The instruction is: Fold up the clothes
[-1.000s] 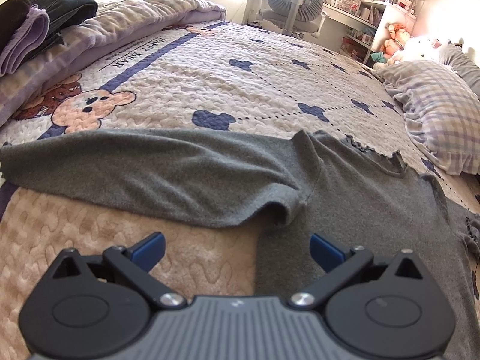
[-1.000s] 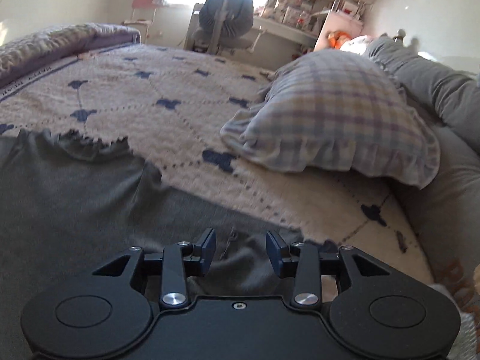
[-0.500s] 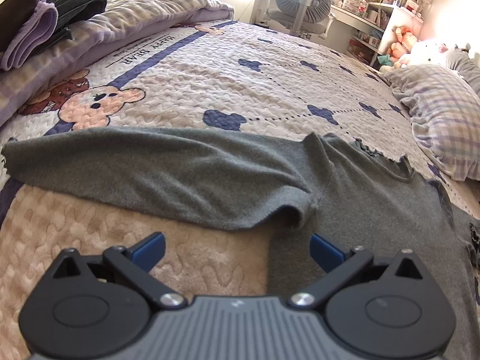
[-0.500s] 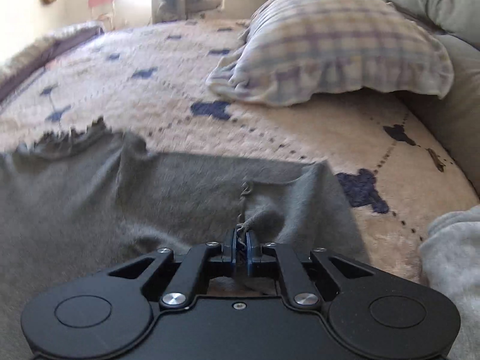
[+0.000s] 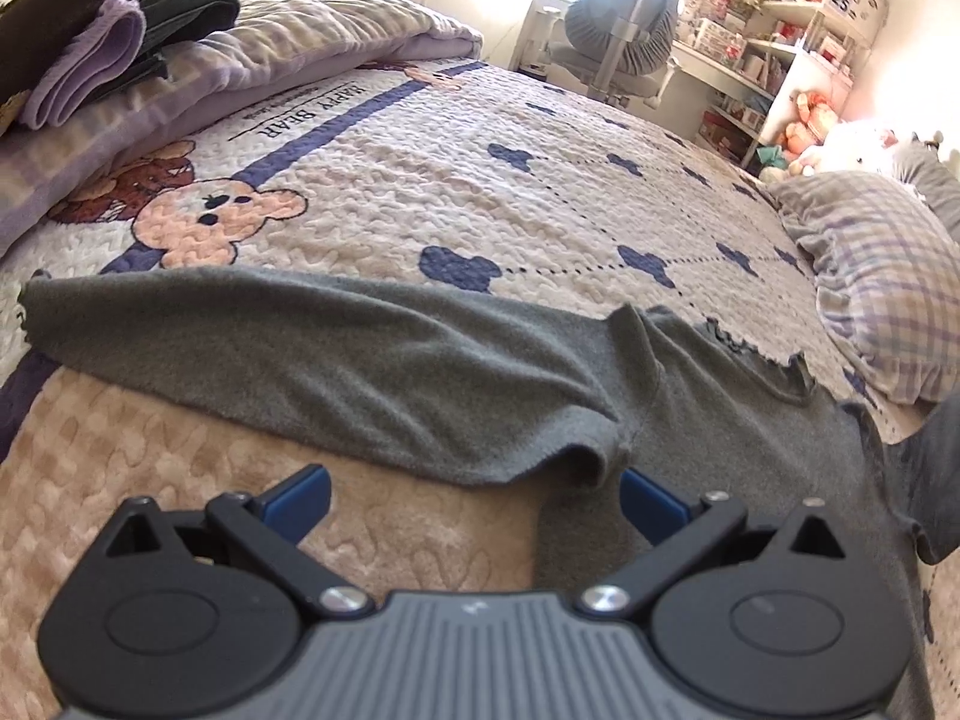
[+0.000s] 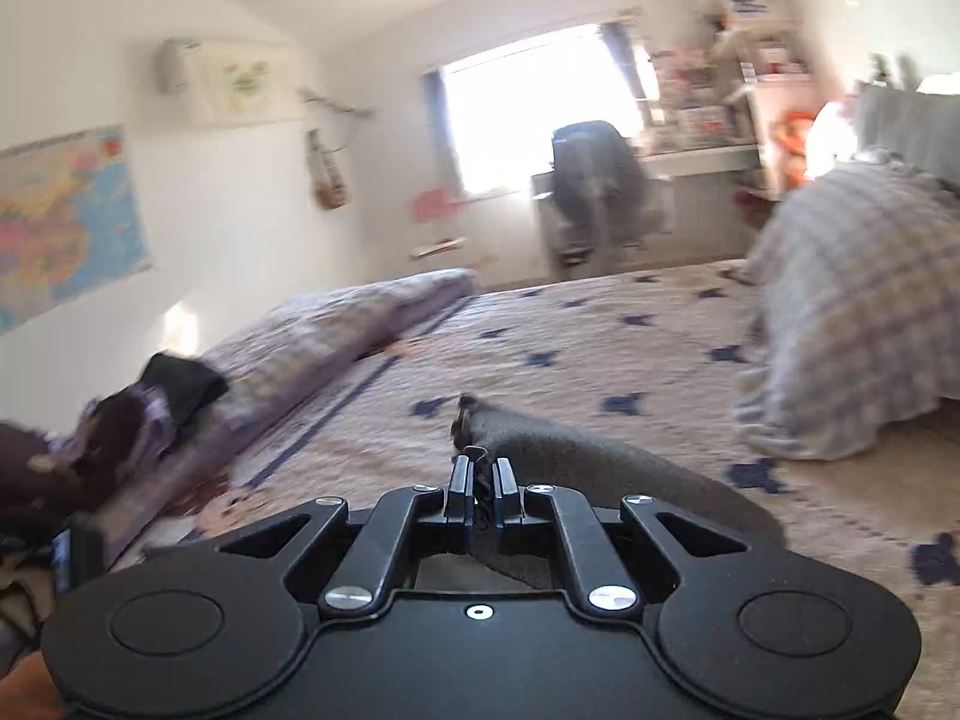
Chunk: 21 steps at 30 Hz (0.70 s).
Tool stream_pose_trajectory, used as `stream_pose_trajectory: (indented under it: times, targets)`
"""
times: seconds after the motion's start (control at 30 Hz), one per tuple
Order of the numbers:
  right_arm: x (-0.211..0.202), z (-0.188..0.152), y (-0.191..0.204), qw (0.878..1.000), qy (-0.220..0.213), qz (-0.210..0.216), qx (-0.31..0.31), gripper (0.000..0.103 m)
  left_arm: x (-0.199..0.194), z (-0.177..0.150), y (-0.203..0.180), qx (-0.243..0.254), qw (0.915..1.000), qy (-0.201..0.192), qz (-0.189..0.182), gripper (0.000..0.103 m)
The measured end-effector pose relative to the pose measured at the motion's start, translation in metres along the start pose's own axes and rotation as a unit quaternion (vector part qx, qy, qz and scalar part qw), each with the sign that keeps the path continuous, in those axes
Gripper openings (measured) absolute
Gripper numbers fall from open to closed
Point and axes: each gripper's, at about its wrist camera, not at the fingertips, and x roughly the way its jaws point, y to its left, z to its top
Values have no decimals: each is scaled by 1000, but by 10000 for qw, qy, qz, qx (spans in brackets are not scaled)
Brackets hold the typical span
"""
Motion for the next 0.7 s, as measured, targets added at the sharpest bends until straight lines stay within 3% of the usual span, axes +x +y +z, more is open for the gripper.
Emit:
stream_pose_trajectory:
  times: [0.07, 0.13, 0.3, 0.4, 0.5, 0.7]
  targets:
    - [17, -24, 40, 9983, 303, 367, -328, 6, -2, 0, 5, -109, 9999, 3, -86, 103]
    - [41, -52, 63, 9954, 709, 434, -477, 6, -3, 0, 9, -216, 9995, 22, -207, 103]
    - [88, -113, 65, 9852, 1697, 203, -129, 6, -4, -1, 11, -412, 9973, 110, -594, 103]
    - [85, -124, 59, 9854, 1700, 99, 45, 6, -6, -4, 1, -179, 9979, 110, -619, 103]
    - [77, -125, 49, 9852, 1709, 6, 144, 11, -4, -9, -13, 240, 9987, 105, -434, 103]
    - [67, -134, 27, 9842, 1709, -198, 422, 12, -2, -17, -29, 729, 9971, 134, -146, 103]
